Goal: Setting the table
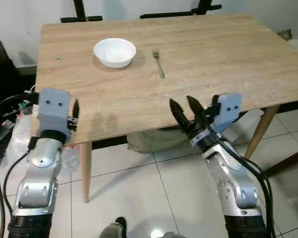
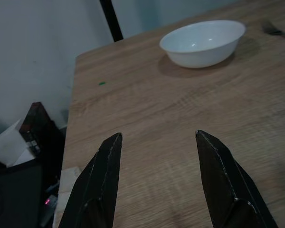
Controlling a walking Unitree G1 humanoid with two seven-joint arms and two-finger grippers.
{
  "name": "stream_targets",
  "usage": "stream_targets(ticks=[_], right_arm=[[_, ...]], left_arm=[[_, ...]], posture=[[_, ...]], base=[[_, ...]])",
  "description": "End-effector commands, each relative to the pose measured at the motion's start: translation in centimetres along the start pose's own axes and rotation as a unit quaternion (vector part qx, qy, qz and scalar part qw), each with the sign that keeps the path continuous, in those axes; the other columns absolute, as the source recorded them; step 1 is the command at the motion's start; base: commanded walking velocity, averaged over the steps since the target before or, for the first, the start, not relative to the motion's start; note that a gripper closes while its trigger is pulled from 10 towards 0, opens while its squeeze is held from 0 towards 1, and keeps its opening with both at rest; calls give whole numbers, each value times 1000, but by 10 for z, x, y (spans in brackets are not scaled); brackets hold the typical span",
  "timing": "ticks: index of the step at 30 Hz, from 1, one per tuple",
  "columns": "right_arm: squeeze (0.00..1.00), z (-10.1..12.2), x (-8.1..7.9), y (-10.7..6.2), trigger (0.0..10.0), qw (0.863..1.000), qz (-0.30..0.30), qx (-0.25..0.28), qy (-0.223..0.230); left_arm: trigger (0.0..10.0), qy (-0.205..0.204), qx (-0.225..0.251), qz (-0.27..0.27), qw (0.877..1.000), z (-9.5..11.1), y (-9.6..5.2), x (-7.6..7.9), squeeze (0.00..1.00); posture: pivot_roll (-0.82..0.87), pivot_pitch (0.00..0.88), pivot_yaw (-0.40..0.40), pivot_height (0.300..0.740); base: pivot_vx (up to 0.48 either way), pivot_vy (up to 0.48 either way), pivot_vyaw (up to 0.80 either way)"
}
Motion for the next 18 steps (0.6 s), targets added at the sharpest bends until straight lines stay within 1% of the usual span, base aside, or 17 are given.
stream_targets(ticks=[1,8,18], right_arm=[[0,-2,6,-3,10000,1000,-11,-2,1],[0,-1,6,-3,10000,1000,-11,-1,3],[0,-2,1,-3,10000,1000,10,-6,10]], left_arm=[[10000,4,-1,-7,1000,-2,0,4,0],[10000,5,1,-9,1000,-1,0,5,0],[10000,6,3,-9,1000,-1,-1,6,0]], posture=[[-71,54,17,740],[-72,59,18,740],[-72,67,16,740]], base=[[480,0,0],[480,0,0],[480,0,0]])
Point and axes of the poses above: a point about 5 cm out from each wrist's last joint towards the gripper, its own y axis pointing out of the wrist towards the gripper, its own z axis along the axis of the wrist's last joint, x = y × z, the point moved 3 cm from there along y, pointing out of the wrist towards the gripper, and after that the axes turned 5 degrees about y, right-handed, at the moved point
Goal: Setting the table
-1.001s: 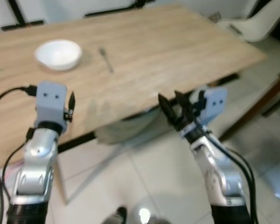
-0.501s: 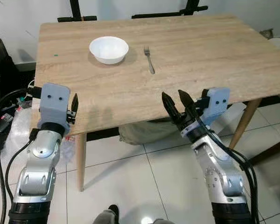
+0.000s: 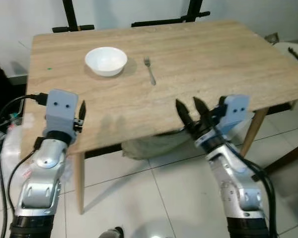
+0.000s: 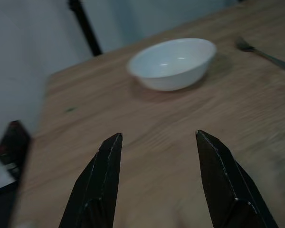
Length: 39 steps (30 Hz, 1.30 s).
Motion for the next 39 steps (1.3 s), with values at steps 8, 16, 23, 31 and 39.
stream_targets(ticks=[8,16,23,31,39], right_arm=[[0,-1,2,-2,10000,1000,1,-5,5],[0,0,4,-2,10000,1000,-1,-2,7],[0,4,5,-2,10000,999,5,5,42],[0,5,-2,-3,10000,997,59,-21,43],[0,0,6,-1,10000,995,71,-69,-22]], left_arm=[[10000,13,12,-6,1000,2,-1,5,0],[10000,28,32,-6,999,9,-3,5,0],[10000,20,51,-9,998,16,-5,7,0],[10000,13,60,-25,998,21,-7,14,0],[10000,5,43,-50,998,18,-5,16,0]], posture=[[-69,71,15,740],[-65,74,16,740],[-62,71,20,740],[-58,68,19,740],[-60,69,13,740]], base=[[480,0,0],[480,0,484],[218,0,220],[0,0,0],[0,0,0]])
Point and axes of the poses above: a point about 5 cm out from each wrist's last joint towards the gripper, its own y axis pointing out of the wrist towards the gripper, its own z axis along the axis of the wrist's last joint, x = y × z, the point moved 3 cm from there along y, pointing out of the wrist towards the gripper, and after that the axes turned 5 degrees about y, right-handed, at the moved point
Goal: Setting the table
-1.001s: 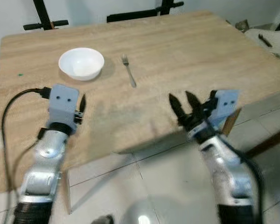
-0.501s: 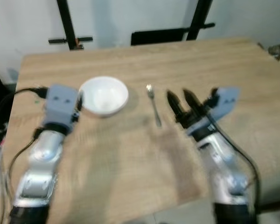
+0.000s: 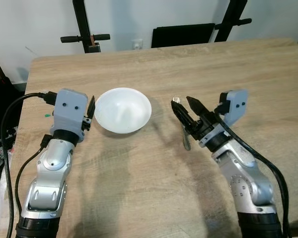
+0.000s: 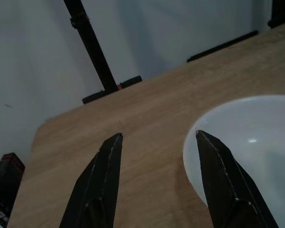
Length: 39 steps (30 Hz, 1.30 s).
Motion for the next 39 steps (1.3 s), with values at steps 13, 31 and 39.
stream_targets(ticks=[13,31,39], right_arm=[[0,-27,4,17,10000,991,35,-125,-44],[0,-53,25,44,10000,978,-9,-207,-27],[824,-56,35,46,10000,977,-29,-208,-25]], left_arm=[[10000,-1,-11,-51,999,3,7,0,0],[10000,19,9,-172,985,20,6,15,0],[10000,20,6,-176,984,19,6,16,0]], posture=[[-91,81,2,740],[-106,94,-7,740],[-103,96,-3,740]], base=[[0,0,0],[0,0,0],[0,0,0]])
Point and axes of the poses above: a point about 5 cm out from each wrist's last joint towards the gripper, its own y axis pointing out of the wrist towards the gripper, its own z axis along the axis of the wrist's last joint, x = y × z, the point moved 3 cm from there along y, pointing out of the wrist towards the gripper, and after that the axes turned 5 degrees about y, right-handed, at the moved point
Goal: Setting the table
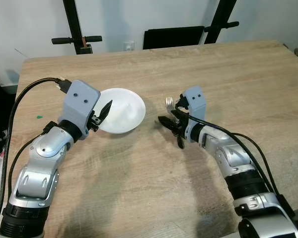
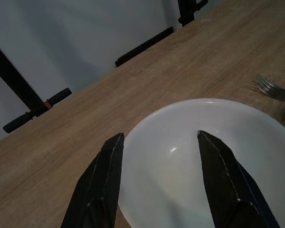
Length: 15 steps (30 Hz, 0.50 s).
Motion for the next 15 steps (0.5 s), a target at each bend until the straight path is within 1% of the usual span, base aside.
stream_targets(ticks=[1,5,11,14,15], right_arm=[[1000,3,5,0,10000,1000,-7,7,1],[1000,6,5,0,10000,1000,-6,13,0],[1000,16,12,1,10000,999,-19,31,-11],[1000,18,10,1,10000,999,-11,35,-10],[1000,19,10,1,10000,999,-9,37,-17]], left_arm=[[10000,0,-5,-9,1000,-1,-1,3,0],[10000,0,-6,-8,1000,-1,-2,2,0],[10000,2,-7,-8,1000,-1,-1,3,0],[10000,2,-7,-7,1000,-1,-1,3,0],[10000,2,-8,-7,1000,-1,-1,3,0]], posture=[[-103,95,-1,740],[-101,97,1,740],[-99,97,3,740],[-99,97,3,740],[-99,97,3,740]], base=[[0,0,0],[0,0,0],[0,0,0],[0,0,0],[0,0,0]])
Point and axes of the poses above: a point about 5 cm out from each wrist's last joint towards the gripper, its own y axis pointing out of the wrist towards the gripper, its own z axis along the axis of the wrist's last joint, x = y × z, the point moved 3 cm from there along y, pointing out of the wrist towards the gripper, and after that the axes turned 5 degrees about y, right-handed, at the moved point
